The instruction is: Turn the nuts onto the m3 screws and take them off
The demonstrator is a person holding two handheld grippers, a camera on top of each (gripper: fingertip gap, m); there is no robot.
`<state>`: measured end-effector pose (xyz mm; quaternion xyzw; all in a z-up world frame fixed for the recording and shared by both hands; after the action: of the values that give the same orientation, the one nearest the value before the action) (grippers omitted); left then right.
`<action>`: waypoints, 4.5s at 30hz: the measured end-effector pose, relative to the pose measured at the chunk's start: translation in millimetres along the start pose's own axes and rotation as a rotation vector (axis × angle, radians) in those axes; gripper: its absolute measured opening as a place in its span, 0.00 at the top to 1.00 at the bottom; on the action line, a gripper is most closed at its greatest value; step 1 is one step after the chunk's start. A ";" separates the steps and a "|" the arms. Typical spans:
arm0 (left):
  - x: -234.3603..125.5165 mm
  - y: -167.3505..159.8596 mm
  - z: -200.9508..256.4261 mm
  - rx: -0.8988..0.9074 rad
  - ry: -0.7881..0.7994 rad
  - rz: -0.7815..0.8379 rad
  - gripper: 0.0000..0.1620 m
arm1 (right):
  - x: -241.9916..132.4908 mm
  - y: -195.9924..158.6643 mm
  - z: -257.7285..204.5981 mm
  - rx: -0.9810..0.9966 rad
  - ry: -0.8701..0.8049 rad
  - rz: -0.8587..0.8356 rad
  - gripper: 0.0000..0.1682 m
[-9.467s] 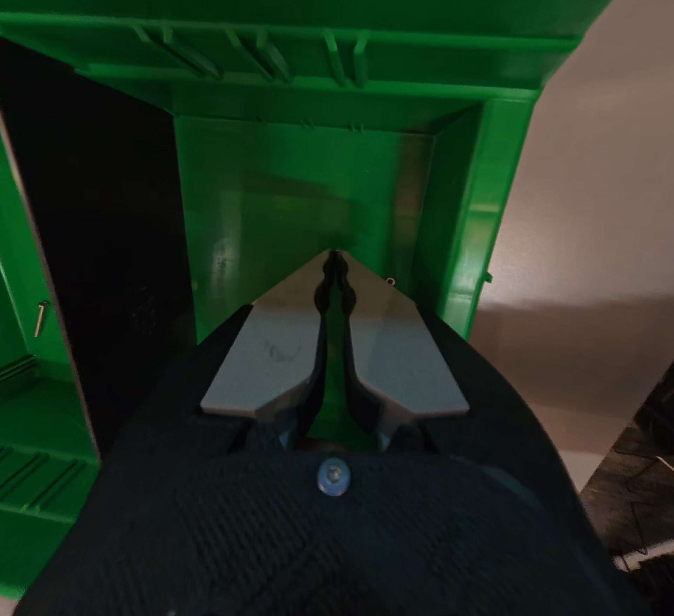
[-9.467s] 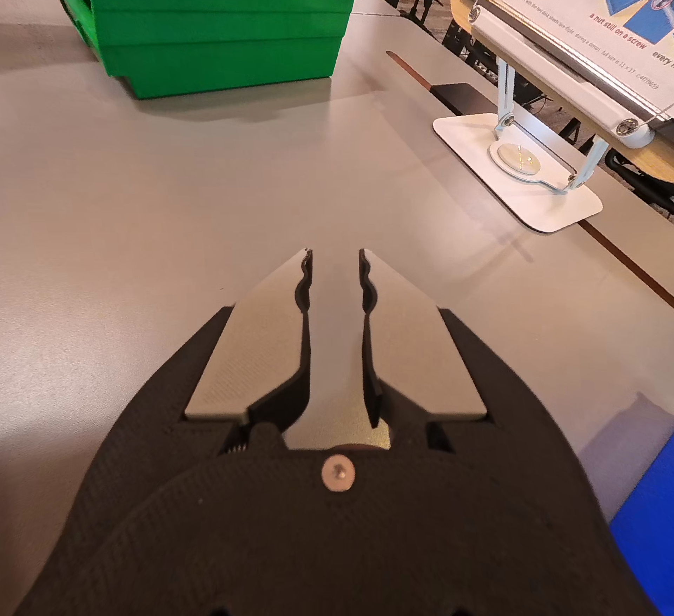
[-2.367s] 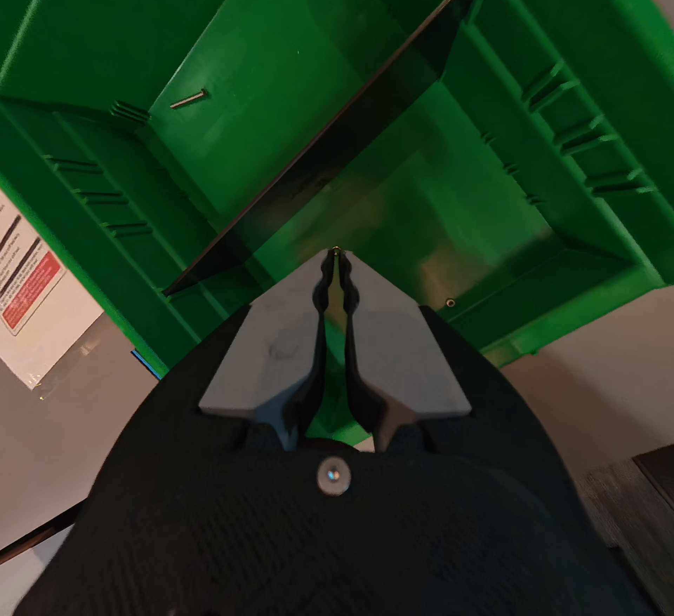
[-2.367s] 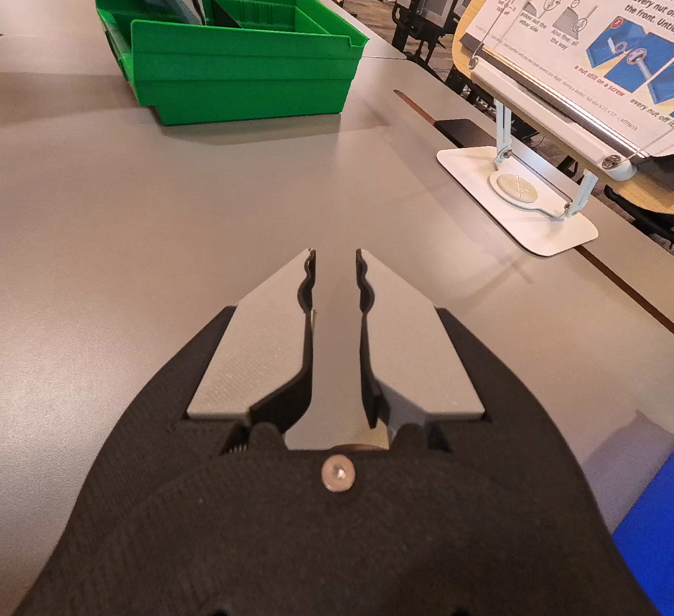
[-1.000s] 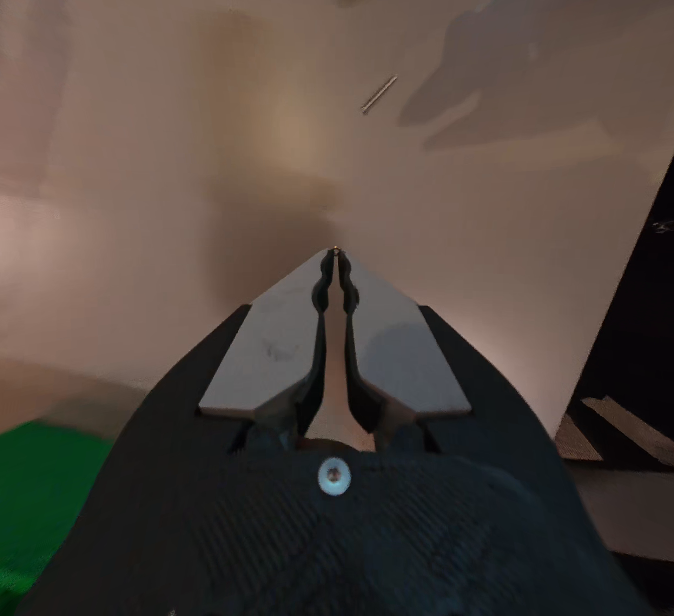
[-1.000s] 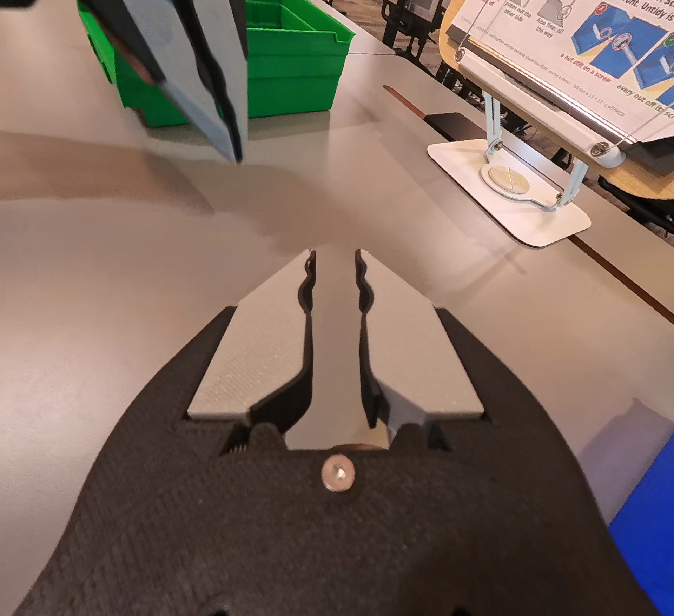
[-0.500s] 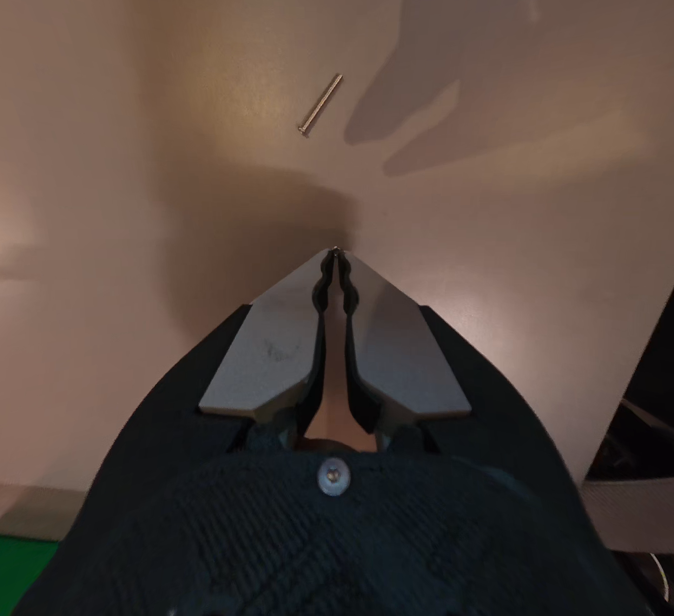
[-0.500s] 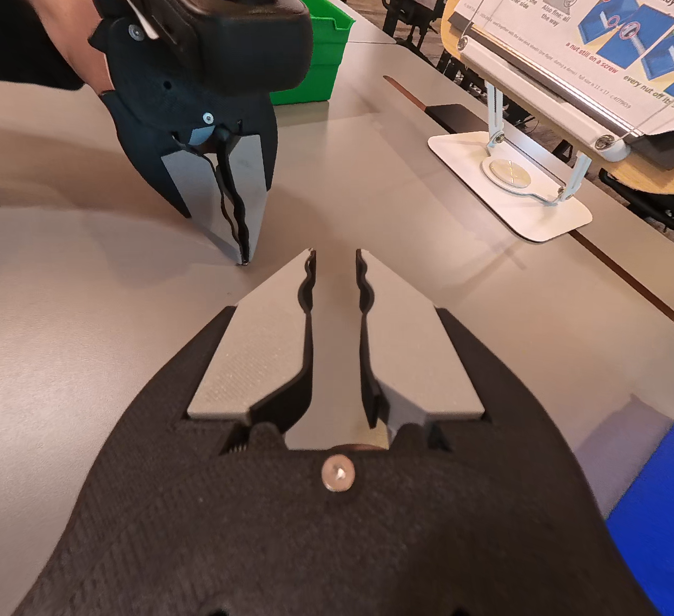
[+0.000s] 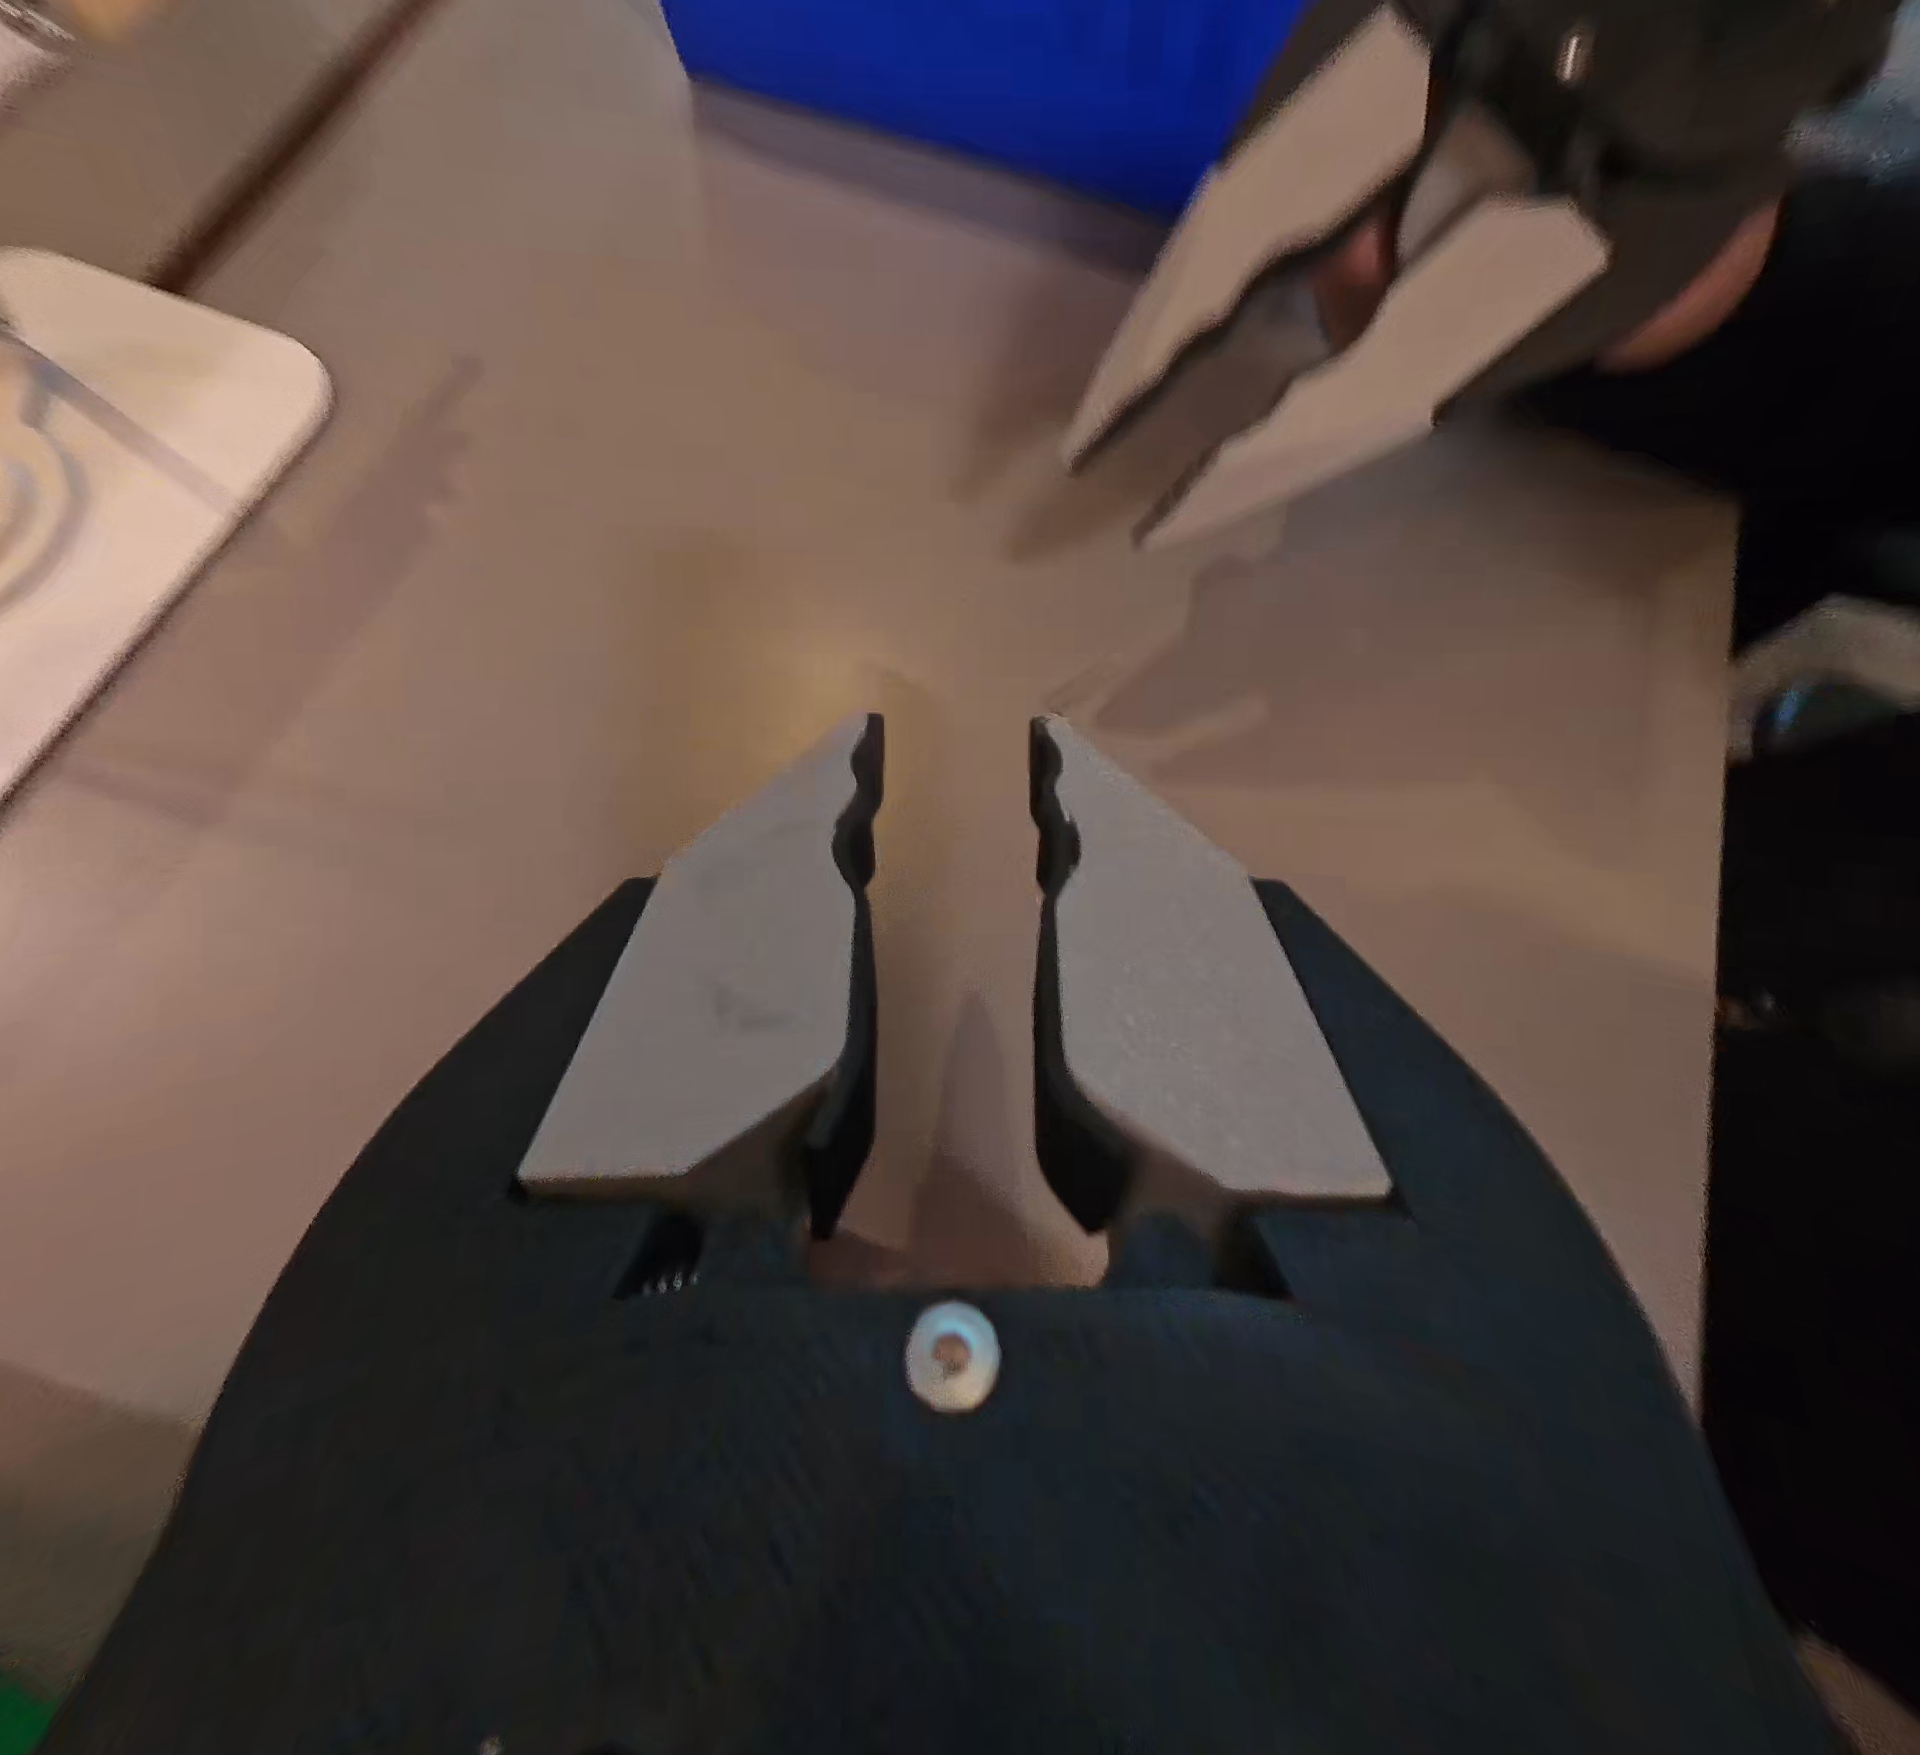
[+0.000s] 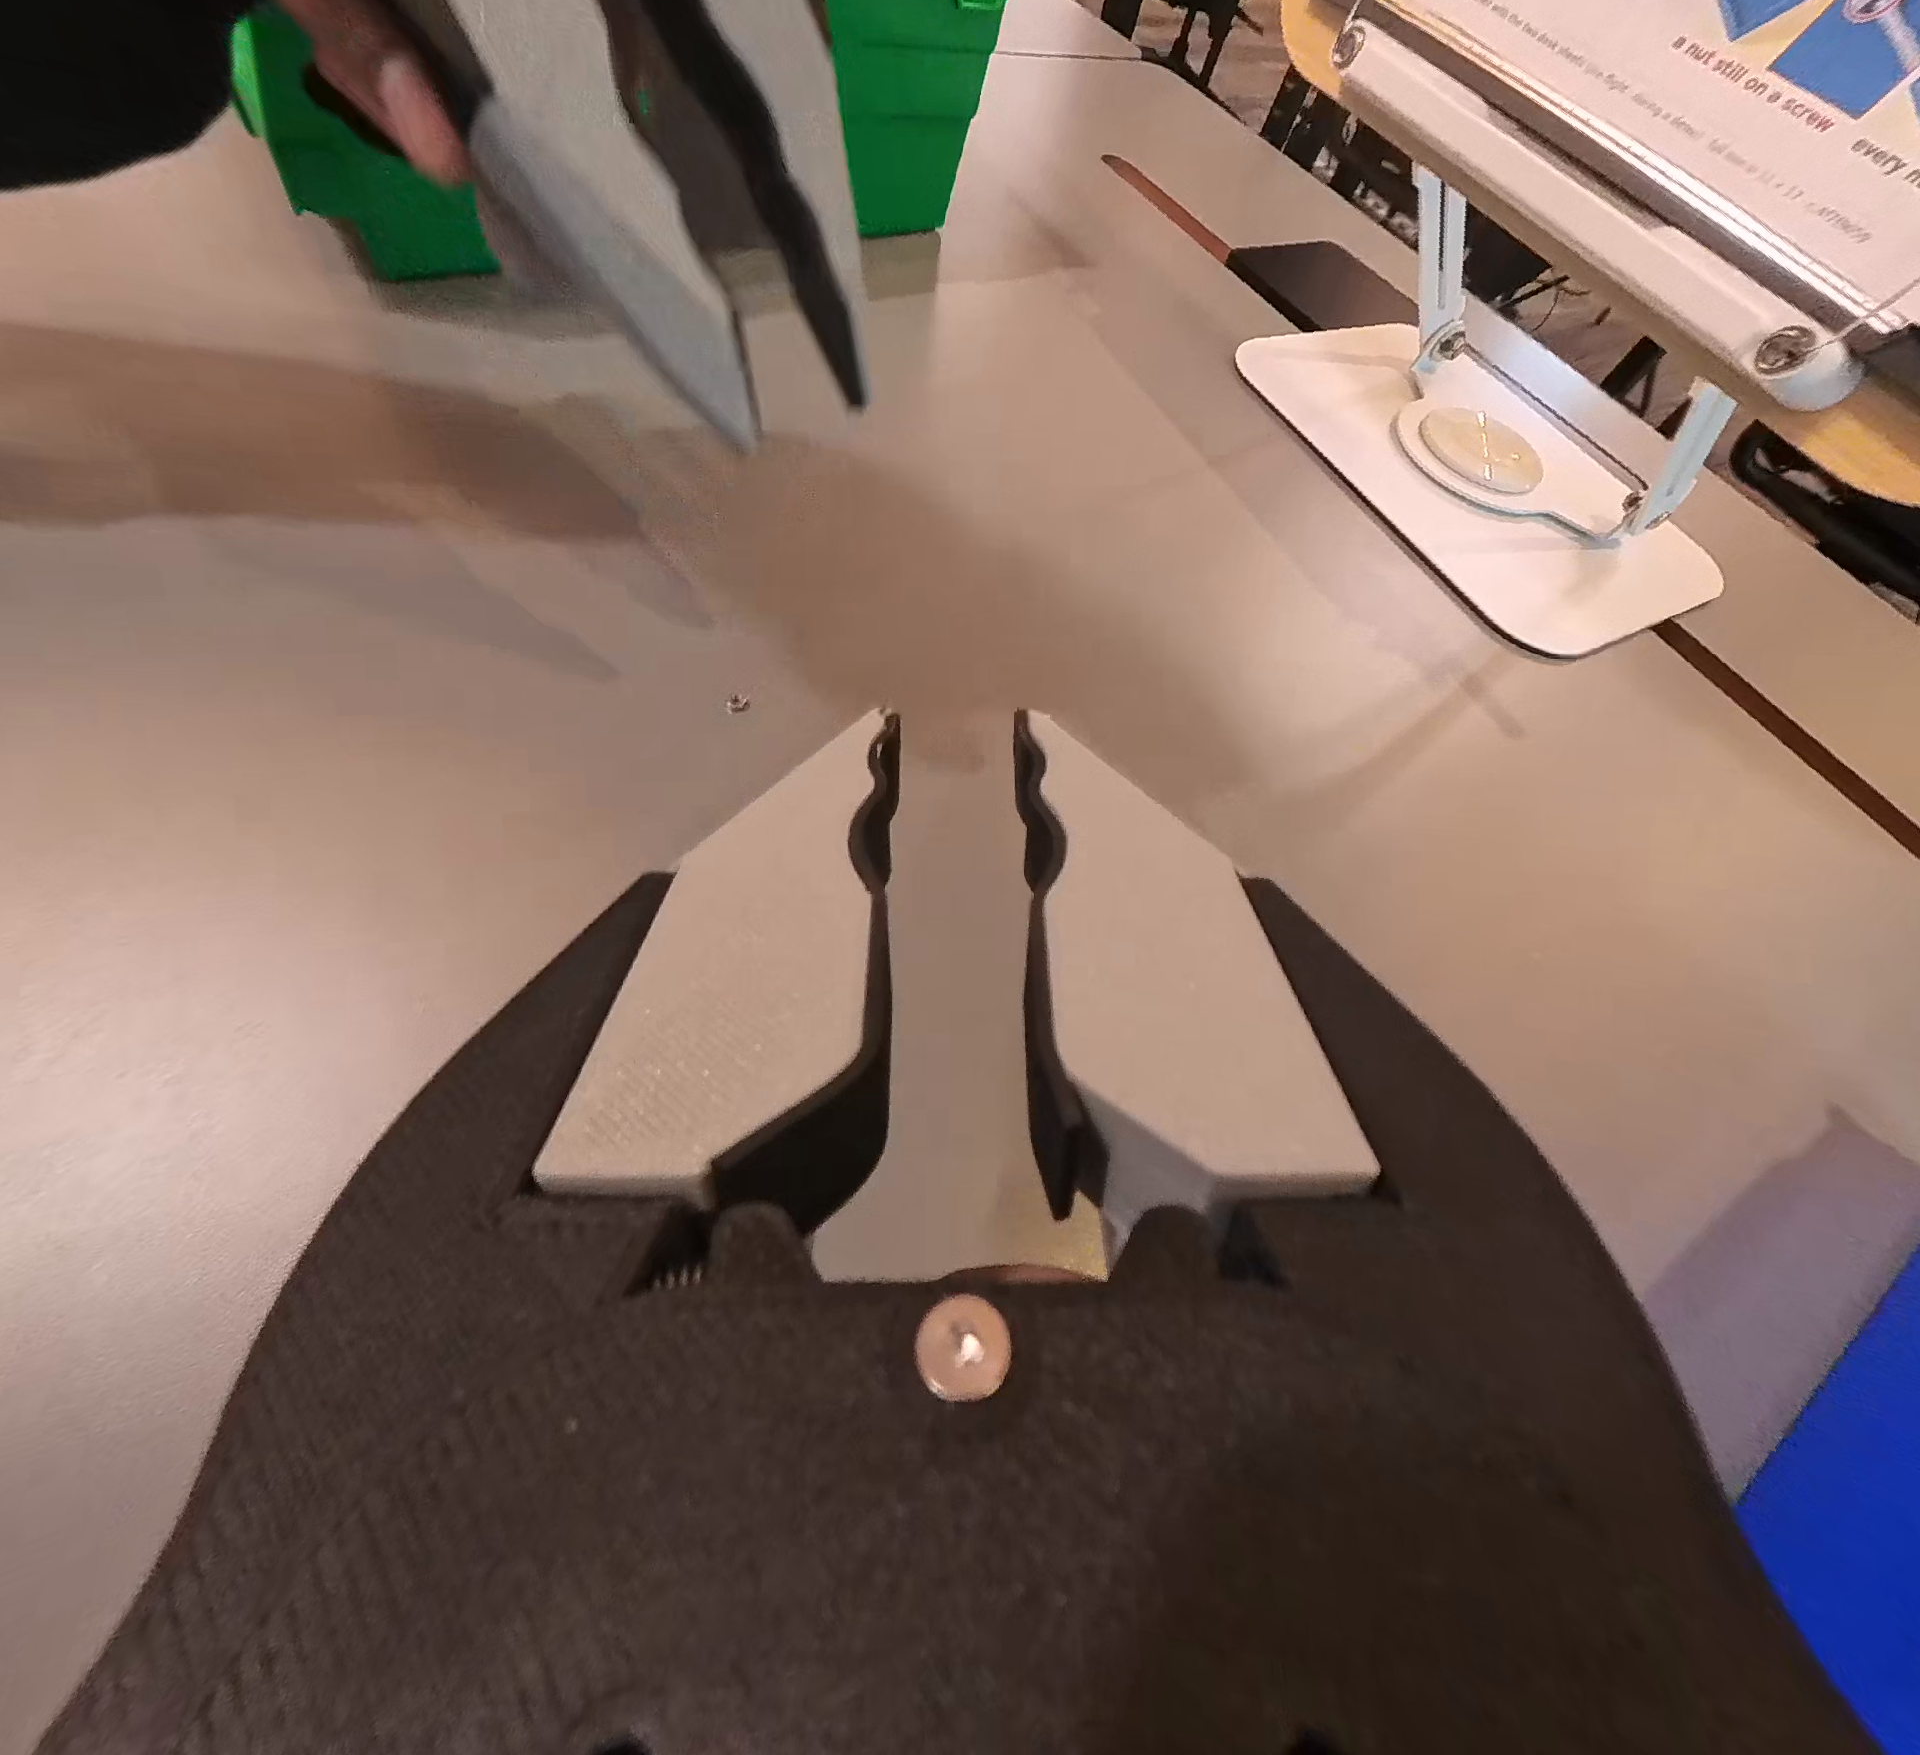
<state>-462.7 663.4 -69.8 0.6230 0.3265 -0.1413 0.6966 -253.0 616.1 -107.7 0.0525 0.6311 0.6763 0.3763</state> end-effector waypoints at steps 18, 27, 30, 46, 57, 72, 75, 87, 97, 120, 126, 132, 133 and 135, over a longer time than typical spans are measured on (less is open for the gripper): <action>7.0 -34.5 -39.0 -0.162 0.324 0.489 0.82 | 20.3 -12.4 -2.0 0.070 0.090 -0.067 0.89; 12.3 -38.2 -39.6 -0.182 0.352 0.460 0.83 | 21.9 -17.7 4.0 0.087 0.071 -0.086 0.90; 9.5 -38.7 -40.9 -0.203 0.352 0.471 0.84 | 19.4 -19.2 8.1 0.074 0.051 -0.102 0.91; 19.1 -40.7 -34.9 -0.209 0.277 0.364 0.83 | 33.0 -39.4 -7.3 -0.005 0.194 -0.323 0.92; 40.3 -40.5 -3.6 -0.027 0.029 0.183 0.83 | 34.9 -38.4 -6.0 0.010 0.196 -0.281 1.00; 50.5 -37.8 29.7 0.199 -0.082 0.123 0.88 | 24.6 -10.6 -5.2 0.040 0.403 -0.157 1.00; 50.0 -37.5 31.4 0.208 -0.089 0.124 0.87 | 28.3 -3.2 -6.8 0.002 0.429 -0.181 1.00; 52.3 -37.0 35.2 0.219 -0.133 0.110 1.00 | 35.2 8.3 -3.0 -0.016 0.429 -0.150 1.00; 18.4 -16.6 14.9 0.018 -0.109 0.572 1.00 | 9.4 10.4 26.4 0.271 0.346 0.212 0.92; 15.1 -6.7 25.8 -0.137 -0.269 0.713 1.00 | 23.6 41.7 9.0 0.486 0.547 0.551 1.00; 14.8 -6.8 25.5 -0.133 -0.262 0.702 1.00 | 25.7 43.7 8.1 0.474 0.551 0.539 1.00; 16.2 -7.8 24.4 -0.138 -0.269 0.689 1.00 | 24.7 42.3 9.1 0.461 0.539 0.523 1.00; 16.6 -8.0 24.2 -0.139 -0.270 0.687 1.00 | 25.2 42.4 9.0 0.460 0.538 0.521 1.00; 17.1 -8.2 24.3 -0.138 -0.268 0.680 1.00 | 26.3 42.6 8.5 0.464 0.540 0.517 1.00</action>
<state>-448.1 642.1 -86.7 0.6233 0.0156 0.0402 0.7808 -285.9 641.6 -78.5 0.1131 0.8081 0.5781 -0.0052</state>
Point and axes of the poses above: each gripper's, where its closed fingertips meet, x out along the fingers, y out of its top, z = x × y across the jaws, the point moved 10 cm from there along -x, back along the fingers
